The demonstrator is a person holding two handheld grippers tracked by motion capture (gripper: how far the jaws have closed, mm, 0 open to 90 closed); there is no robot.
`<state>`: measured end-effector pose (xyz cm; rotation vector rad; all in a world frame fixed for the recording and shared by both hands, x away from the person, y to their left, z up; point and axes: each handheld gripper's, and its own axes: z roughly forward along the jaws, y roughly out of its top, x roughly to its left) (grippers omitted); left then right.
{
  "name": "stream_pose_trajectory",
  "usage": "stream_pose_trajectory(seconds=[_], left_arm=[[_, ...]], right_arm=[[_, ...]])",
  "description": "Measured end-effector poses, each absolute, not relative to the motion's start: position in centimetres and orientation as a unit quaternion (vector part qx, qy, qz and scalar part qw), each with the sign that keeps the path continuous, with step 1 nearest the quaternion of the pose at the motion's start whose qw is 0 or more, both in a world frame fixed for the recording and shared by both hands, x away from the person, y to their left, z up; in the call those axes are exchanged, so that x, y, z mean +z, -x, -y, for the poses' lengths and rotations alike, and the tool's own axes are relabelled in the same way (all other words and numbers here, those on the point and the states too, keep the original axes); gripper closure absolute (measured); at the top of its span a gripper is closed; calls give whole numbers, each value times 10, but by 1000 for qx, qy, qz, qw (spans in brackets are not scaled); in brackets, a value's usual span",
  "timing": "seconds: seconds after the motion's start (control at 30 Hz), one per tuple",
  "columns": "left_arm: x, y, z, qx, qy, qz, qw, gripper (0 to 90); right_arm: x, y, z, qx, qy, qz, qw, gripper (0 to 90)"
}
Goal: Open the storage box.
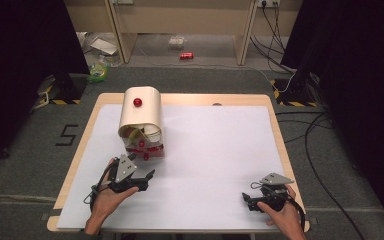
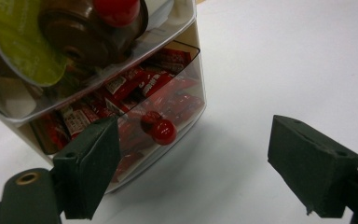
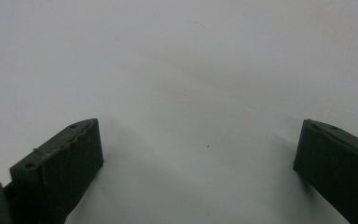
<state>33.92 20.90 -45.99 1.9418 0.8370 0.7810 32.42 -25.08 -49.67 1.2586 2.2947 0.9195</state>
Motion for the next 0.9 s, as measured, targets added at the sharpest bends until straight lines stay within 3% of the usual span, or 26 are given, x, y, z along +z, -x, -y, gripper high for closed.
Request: stream_pose_trajectory(seconds=[0.9], left_arm=[[-468,-350,-201,356,-790,-303,396,165]], right_arm=[[-497,-324,250,326,-447,-813,181,11]])
